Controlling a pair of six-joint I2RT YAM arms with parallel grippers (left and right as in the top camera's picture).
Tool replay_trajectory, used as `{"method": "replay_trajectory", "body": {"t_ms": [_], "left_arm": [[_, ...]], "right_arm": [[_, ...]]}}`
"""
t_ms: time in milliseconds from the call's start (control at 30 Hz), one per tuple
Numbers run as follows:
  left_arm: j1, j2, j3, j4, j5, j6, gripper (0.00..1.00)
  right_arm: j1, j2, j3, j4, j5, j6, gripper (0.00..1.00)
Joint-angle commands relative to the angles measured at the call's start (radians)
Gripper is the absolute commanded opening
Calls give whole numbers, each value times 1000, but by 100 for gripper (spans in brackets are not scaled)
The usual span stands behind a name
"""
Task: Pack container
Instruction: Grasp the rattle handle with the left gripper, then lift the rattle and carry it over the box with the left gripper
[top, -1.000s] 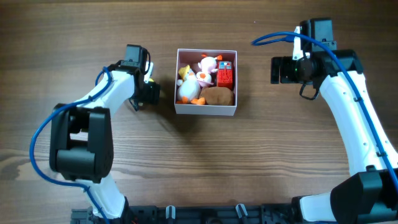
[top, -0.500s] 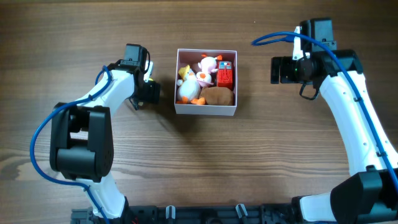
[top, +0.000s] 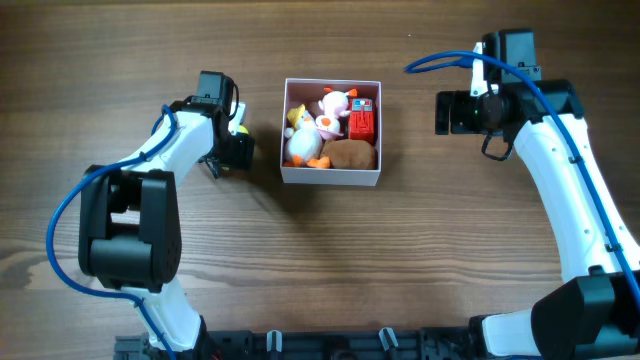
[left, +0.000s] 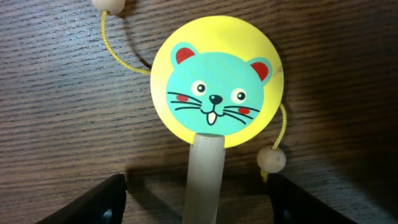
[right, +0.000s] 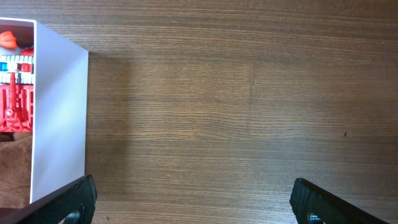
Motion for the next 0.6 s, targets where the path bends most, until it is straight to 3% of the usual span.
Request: {"method": "replay_trajectory", "body": {"t_ms": [0, 133, 367, 567], "left_arm": [[15, 55, -26, 12, -41, 31, 54], [15, 55, -26, 25, -41, 31, 48], [15, 55, -26, 44, -37, 27, 19], [15, 54, -26, 52, -38, 27, 11]], "right_arm": [[0, -16, 18, 3, 14, 17, 100], [0, -16, 18, 3, 14, 17, 100], [0, -16, 18, 3, 14, 17, 100], [0, -16, 18, 3, 14, 17, 99]]}}
